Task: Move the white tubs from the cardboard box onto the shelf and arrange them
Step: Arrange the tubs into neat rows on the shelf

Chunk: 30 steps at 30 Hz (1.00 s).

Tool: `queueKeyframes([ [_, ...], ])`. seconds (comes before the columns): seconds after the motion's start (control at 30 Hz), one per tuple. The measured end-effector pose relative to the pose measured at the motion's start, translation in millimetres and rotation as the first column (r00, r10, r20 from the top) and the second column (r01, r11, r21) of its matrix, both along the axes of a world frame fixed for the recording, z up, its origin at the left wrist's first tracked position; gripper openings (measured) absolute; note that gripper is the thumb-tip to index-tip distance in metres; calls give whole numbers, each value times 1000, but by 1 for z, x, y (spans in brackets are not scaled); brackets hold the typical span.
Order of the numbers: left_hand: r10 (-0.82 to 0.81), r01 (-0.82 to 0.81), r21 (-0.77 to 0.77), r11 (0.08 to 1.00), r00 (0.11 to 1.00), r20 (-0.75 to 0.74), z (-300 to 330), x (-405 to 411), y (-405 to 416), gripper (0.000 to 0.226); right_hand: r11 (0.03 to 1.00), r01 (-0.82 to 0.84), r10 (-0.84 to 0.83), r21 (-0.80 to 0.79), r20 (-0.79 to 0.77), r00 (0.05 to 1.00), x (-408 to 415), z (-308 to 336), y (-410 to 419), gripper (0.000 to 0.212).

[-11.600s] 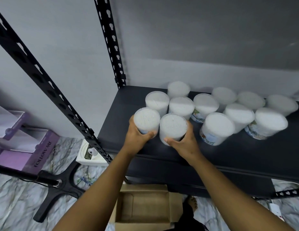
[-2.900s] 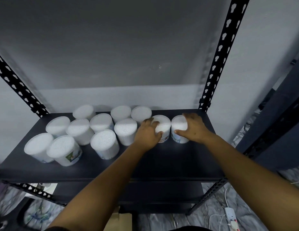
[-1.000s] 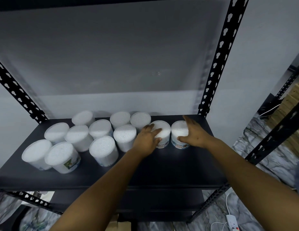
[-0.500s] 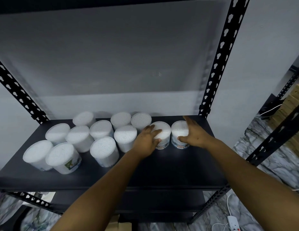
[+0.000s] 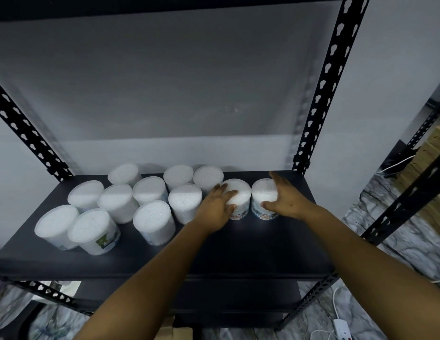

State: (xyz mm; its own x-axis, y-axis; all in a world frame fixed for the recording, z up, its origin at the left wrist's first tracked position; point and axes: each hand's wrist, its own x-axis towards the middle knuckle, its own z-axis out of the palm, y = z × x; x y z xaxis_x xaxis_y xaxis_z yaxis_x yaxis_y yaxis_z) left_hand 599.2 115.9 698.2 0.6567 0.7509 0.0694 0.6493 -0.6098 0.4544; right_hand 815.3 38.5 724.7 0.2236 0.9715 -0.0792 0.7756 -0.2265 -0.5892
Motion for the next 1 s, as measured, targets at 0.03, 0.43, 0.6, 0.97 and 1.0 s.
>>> queueKeyframes([
  [0.03, 2, -2, 5, 1000, 1000, -1, 0, 0, 0, 49, 1000, -1, 1, 0, 4, 1000, 0, 0, 0, 98],
  [0.43, 113, -116, 95, 989, 993, 35, 10, -35, 4, 54, 995, -84, 75, 49, 169, 983, -38, 13, 28, 78],
  [0.6, 226, -220, 170, 961, 974, -15, 15, -66, 14, 59, 993, -119, 119, -11, 161, 980, -71, 21, 60, 80],
  [0.97, 289, -271, 133, 953, 947, -140, 10, -96, 30, 71, 967, -182, 209, -177, 147, 967, -114, 25, 112, 78],
  [1.0, 280, -263, 125, 957, 949, -145, 10, -97, 32, 70, 964, -181, 213, -197, 156, 965, -115, 24, 115, 76],
])
